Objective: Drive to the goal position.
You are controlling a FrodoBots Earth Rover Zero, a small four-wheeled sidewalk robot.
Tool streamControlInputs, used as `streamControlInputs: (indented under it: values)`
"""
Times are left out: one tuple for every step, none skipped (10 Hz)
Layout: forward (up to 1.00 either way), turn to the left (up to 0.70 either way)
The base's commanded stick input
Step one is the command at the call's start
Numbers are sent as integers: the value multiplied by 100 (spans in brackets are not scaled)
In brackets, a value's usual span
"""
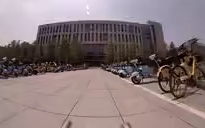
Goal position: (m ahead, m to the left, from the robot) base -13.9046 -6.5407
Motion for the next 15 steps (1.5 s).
streamControlInputs:
  values:
    - [100,-13]
    - [100,0]
    - [100,-3]
    - [100,-7]
    - [83,0]
    - [0,0]
    - [0,5]
    - [0,18]
    - [0,31]
    - [0,0]
    - [0,23]
    - [0,89]
    - [0,100]
    - [0,100]
    - [0,100]
